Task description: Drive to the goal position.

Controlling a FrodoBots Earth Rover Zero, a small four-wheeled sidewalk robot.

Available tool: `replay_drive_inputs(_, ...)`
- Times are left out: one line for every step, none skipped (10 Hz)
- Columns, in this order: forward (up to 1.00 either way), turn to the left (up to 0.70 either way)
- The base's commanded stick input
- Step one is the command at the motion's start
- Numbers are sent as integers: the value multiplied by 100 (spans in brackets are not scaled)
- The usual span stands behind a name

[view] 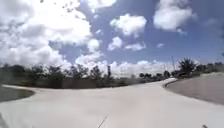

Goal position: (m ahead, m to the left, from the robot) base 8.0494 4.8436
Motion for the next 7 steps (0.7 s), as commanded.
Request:
replay_drive_inputs(100,40)
replay_drive_inputs(100,40)
replay_drive_inputs(100,40)
replay_drive_inputs(100,40)
replay_drive_inputs(100,40)
replay_drive_inputs(100,40)
replay_drive_inputs(100,40)
